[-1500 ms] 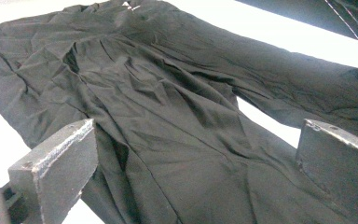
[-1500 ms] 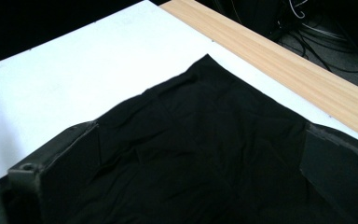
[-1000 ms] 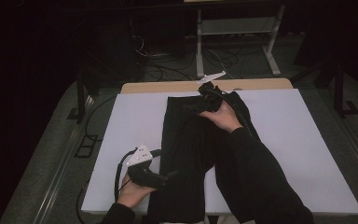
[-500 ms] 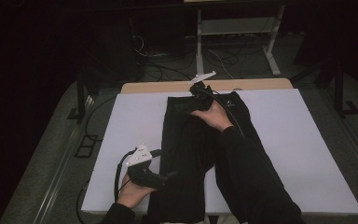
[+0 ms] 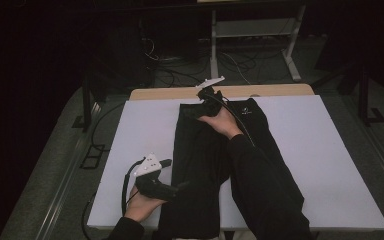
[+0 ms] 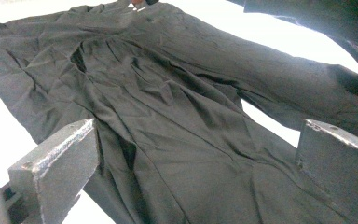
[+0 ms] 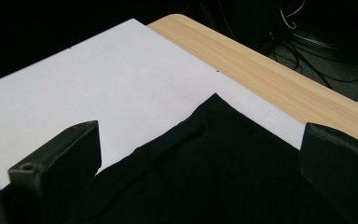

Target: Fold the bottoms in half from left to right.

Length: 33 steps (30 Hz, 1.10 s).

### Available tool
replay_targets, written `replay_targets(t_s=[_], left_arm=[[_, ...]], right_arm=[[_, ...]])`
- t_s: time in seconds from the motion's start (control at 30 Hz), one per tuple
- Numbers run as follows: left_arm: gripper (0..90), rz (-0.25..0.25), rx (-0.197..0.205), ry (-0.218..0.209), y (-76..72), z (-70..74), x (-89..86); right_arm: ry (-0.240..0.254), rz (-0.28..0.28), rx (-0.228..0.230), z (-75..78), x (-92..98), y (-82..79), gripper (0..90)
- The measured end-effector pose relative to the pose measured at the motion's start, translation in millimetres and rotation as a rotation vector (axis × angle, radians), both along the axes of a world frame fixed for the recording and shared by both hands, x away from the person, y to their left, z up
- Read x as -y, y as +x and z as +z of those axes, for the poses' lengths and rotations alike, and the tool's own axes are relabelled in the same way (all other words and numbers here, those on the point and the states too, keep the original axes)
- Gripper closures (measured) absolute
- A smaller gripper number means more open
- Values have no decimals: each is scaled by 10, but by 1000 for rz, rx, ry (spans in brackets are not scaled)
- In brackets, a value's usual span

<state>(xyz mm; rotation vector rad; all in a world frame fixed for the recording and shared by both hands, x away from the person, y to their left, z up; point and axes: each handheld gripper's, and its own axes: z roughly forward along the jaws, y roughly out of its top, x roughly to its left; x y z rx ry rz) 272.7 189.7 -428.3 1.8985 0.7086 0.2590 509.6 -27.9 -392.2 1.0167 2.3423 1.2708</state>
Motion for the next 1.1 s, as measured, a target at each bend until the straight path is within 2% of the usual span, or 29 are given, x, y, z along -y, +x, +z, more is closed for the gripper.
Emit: replay_targets(t_s=[0.07,0.27,0.5,0.67,0.8,1.03,1.1], left_arm=[[0,4,0,-4,3,1,-10],[0,7,0,-8,11,3,-24],[0,-1,0,-7,11,2,-17],[0,-2,3,-22,22,8,-28],[0,5,10,-34,35,24,-54],[0,14,10,-48,48,32,-99],[0,13,11,-48,50,31,-101]], right_arm=[[-8,0,-12,-10,-29,35,0],[5,5,6,13,-130,92,0],[10,12,-7,-22,-308,172,0],[22,-23,-26,-113,-420,250,0],[27,-34,-13,-151,-479,275,0],[-23,-42,-46,-350,-577,304,0],[-36,-42,-70,-408,-587,313,54]])
